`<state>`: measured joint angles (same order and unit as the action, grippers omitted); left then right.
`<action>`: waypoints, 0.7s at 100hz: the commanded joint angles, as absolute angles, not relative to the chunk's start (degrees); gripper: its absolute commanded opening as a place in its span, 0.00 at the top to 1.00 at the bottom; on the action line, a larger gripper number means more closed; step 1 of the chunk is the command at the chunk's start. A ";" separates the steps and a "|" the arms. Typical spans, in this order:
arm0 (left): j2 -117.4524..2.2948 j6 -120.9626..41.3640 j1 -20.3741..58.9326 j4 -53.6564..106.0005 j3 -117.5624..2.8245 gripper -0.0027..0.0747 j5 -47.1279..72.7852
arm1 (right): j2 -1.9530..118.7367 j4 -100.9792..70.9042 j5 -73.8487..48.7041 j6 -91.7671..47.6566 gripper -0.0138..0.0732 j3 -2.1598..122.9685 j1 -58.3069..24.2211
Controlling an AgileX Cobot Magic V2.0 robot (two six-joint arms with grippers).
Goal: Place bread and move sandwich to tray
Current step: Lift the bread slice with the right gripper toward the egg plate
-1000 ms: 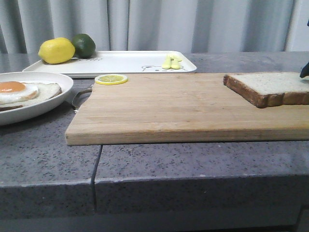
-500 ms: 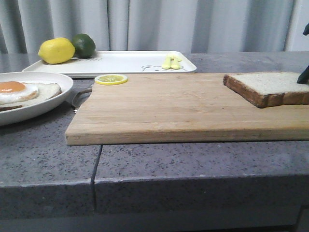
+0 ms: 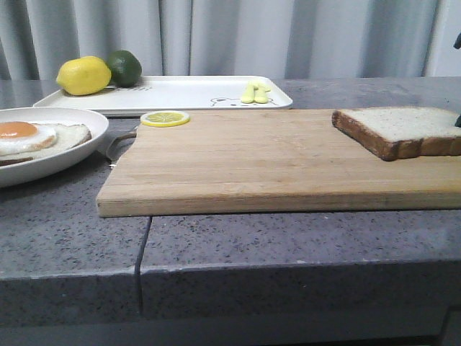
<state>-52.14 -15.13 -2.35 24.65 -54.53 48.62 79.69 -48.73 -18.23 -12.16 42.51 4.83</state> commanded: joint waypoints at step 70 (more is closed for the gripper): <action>-51.81 -15.01 -2.51 26.57 -56.45 0.53 45.82 | 64.32 -60.83 -23.06 -12.93 0.91 47.61 5.17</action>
<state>-52.14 -15.13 -2.35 24.65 -54.53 48.62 68.84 -56.20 -23.40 -12.29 44.60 5.13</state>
